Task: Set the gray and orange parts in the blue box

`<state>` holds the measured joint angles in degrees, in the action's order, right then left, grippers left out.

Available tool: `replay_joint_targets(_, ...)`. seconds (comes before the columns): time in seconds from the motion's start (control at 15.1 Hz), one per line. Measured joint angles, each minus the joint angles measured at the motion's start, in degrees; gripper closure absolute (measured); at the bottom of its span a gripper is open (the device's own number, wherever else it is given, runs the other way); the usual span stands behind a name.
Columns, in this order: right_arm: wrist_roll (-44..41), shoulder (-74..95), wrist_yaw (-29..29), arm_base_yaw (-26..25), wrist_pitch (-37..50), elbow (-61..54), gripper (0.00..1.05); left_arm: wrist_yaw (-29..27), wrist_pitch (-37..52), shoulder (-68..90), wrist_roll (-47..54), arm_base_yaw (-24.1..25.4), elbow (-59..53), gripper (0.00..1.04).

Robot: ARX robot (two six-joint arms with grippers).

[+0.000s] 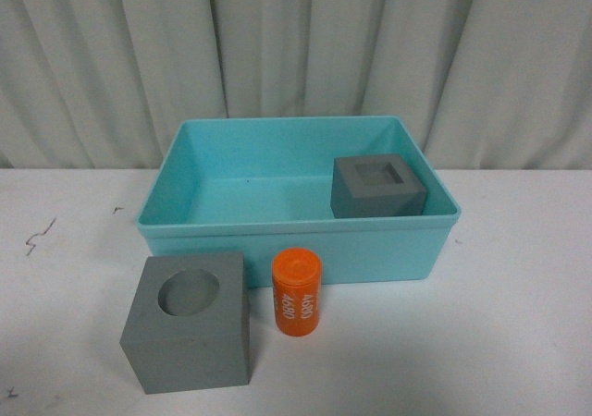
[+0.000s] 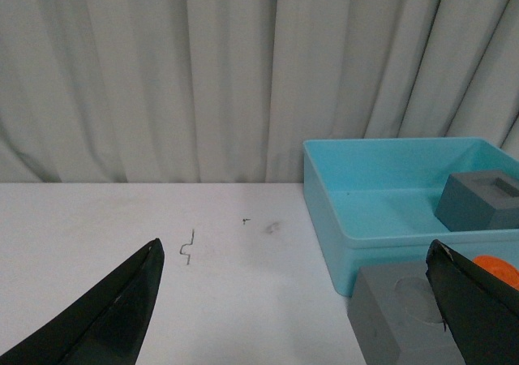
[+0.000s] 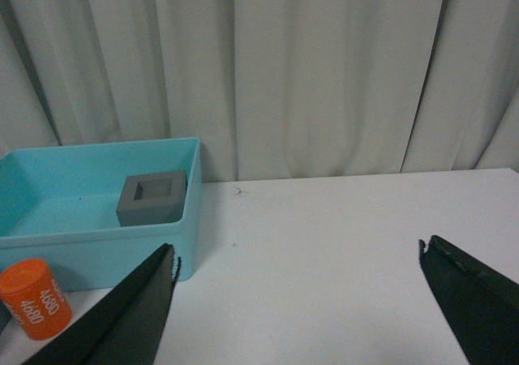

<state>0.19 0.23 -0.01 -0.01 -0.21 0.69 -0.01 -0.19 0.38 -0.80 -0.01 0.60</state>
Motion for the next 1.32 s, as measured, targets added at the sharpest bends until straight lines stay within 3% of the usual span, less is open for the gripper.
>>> replay_joint_targets(0.07,0.0,0.0,0.0,0.0,0.0,0.0,0.04,0.0,0.0,0.0,0.0,0.0,0.0,0.07)
replay_joint_targets(0.2,0.0,0.0,0.0,0.0,0.0,0.0,0.07,0.0,0.0,0.0,0.0,0.0,0.0,0.07)
replay_joint_targets(0.26,0.0,0.0,0.0,0.0,0.0,0.0,0.06,-3.4,-8.9,3.8,-2.4,-1.8,3.0,0.07)
replay_joint_targets(0.33,0.0,0.0,0.0,0.0,0.0,0.0,0.06,-6.9,-10.6,13.6,-6.8,-5.0,6.7,0.07)
replay_joint_targets(0.46,0.0,0.0,0.0,0.0,0.0,0.0,0.06,-7.6,1.8,30.5,-12.5,-11.5,10.8,0.07)
replay_joint_targets(0.59,0.0,0.0,0.0,0.0,0.0,0.0,0.06,-7.5,8.1,41.1,-14.2,-13.6,14.3,0.07)
replay_joint_targets(0.79,0.0,0.0,0.0,0.0,0.0,0.0,0.06,-1.6,12.3,62.1,-18.3,-21.7,20.8,0.07)
replay_joint_targets(0.93,0.0,0.0,0.0,0.0,0.0,0.0,0.06,-2.0,12.5,67.4,-18.3,-24.8,21.3,0.07)
replay_joint_targets(1.12,0.0,0.0,0.0,0.0,0.0,0.0,0.06,-5.7,13.5,73.5,-19.0,-25.4,25.7,0.07)
replay_joint_targets(1.32,0.0,0.0,0.0,0.0,0.0,0.0,0.06,-13.8,14.3,84.2,-17.7,-26.2,31.9,0.07)
